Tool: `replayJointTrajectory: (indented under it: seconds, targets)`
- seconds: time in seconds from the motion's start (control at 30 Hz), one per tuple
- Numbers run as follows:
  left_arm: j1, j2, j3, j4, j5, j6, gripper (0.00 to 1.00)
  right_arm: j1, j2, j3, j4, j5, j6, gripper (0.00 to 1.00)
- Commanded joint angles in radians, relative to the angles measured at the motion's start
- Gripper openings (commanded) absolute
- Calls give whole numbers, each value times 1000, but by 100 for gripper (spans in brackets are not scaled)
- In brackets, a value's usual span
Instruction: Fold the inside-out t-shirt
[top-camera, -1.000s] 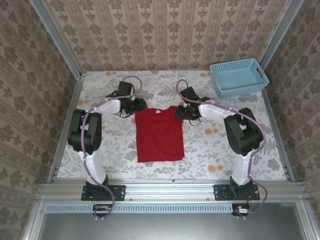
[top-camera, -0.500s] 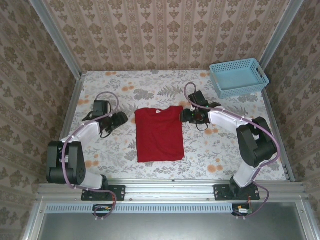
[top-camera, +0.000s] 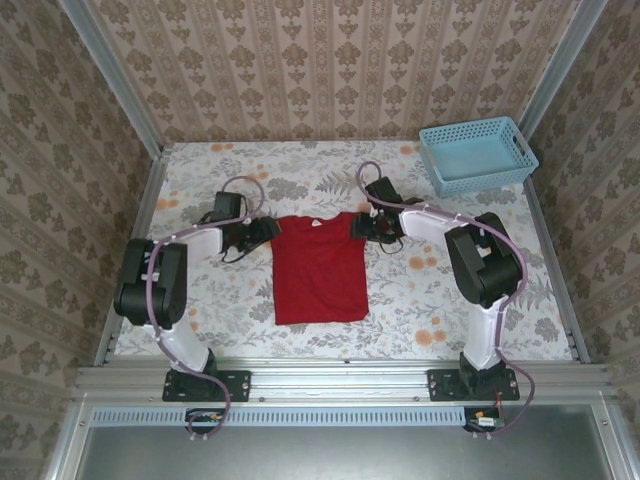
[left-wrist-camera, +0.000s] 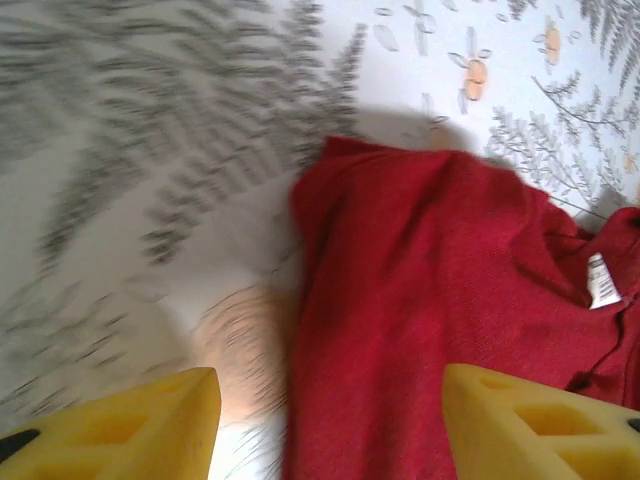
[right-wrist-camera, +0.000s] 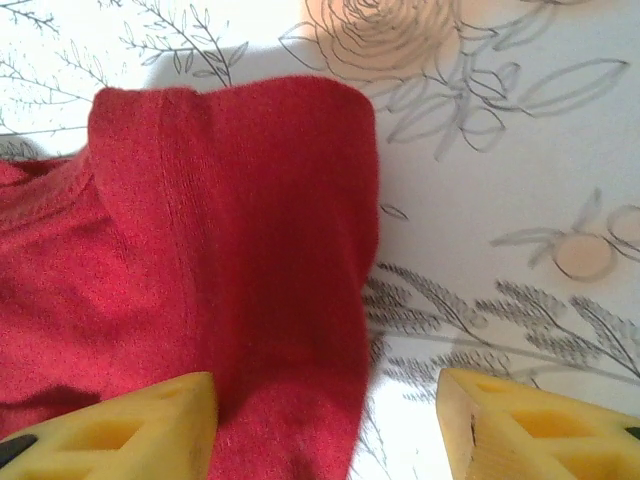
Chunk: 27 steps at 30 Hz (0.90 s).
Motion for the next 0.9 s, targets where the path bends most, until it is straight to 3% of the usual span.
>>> replayJointTrajectory:
  seconds: [0.0,0.33,0.7,0.87]
  targets:
    - [-30,64,67,16,8,-24,59,-1,58,58,-2,-47,29,61]
    - [-93,216,162,22,14,-49,50,59,221,208,-27,-134,53,54]
    - [-127,216,166,46,27,-61,36,93,264,287,-37,-157,62,42]
    - [-125,193,132,64,20,-69,26,96,250,280,-43,-139,55,30]
